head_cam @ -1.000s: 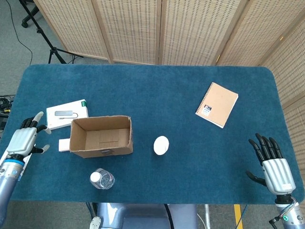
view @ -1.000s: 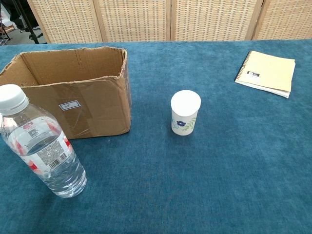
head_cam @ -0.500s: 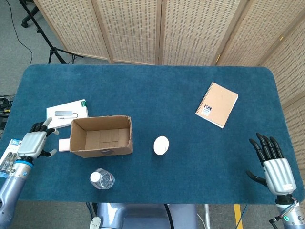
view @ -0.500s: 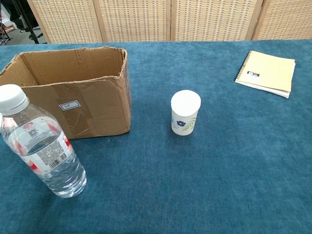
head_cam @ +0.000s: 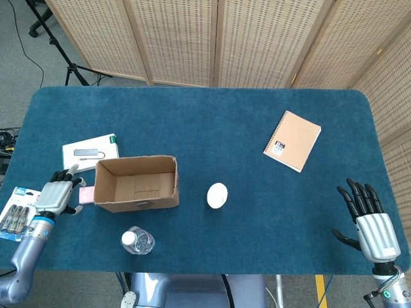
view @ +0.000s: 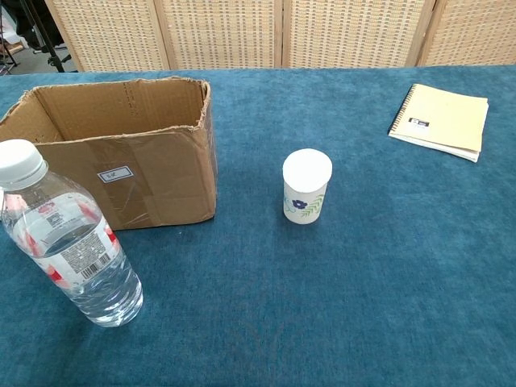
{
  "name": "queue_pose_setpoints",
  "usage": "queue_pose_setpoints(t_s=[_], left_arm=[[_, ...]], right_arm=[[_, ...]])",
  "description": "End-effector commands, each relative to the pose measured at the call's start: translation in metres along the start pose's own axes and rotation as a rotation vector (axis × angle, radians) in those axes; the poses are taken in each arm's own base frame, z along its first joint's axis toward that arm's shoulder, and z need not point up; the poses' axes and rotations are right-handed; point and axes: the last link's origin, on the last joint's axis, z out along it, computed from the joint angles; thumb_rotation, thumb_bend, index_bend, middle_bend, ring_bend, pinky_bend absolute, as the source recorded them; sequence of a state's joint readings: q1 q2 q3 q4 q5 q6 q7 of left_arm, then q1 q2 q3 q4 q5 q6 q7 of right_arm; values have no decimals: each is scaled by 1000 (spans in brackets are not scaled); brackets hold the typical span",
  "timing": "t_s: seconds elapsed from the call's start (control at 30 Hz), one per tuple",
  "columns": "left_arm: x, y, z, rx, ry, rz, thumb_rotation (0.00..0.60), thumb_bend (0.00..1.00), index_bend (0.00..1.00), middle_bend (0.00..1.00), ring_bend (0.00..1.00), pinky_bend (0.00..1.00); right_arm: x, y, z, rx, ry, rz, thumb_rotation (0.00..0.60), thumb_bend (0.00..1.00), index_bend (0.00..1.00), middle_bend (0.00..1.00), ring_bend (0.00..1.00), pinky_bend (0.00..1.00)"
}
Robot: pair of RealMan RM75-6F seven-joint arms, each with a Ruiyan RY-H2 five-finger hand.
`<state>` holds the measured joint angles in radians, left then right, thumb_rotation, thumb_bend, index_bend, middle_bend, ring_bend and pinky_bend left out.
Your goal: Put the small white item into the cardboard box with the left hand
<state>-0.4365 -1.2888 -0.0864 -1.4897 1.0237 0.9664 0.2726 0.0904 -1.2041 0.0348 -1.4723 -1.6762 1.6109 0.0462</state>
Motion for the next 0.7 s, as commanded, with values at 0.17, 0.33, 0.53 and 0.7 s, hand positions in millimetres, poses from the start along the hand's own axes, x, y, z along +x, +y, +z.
queue_pose_setpoints(t_s=[0.17, 0.33, 0.53, 0.7], left_arm=[[-6, 7, 9, 13, 14, 4, 600, 214, 300, 0, 0, 0], [-11, 10, 13, 18, 15, 23, 600, 214, 266, 0, 0, 0], [-22, 18, 20, 11, -13, 23, 600, 213, 263, 0, 0, 0], [-26, 22, 23, 15, -13, 27, 600, 219, 263, 0, 0, 0]], right_arm=[[0, -1, 0, 3, 5, 3, 600, 131, 79, 0, 0, 0], [0, -1, 0, 8, 9, 5, 600, 131, 79, 0, 0, 0], [1, -1, 0, 11, 16, 7, 600, 133, 79, 0, 0, 0], [1, 0, -1, 13, 20, 9, 600, 133, 79, 0, 0, 0]])
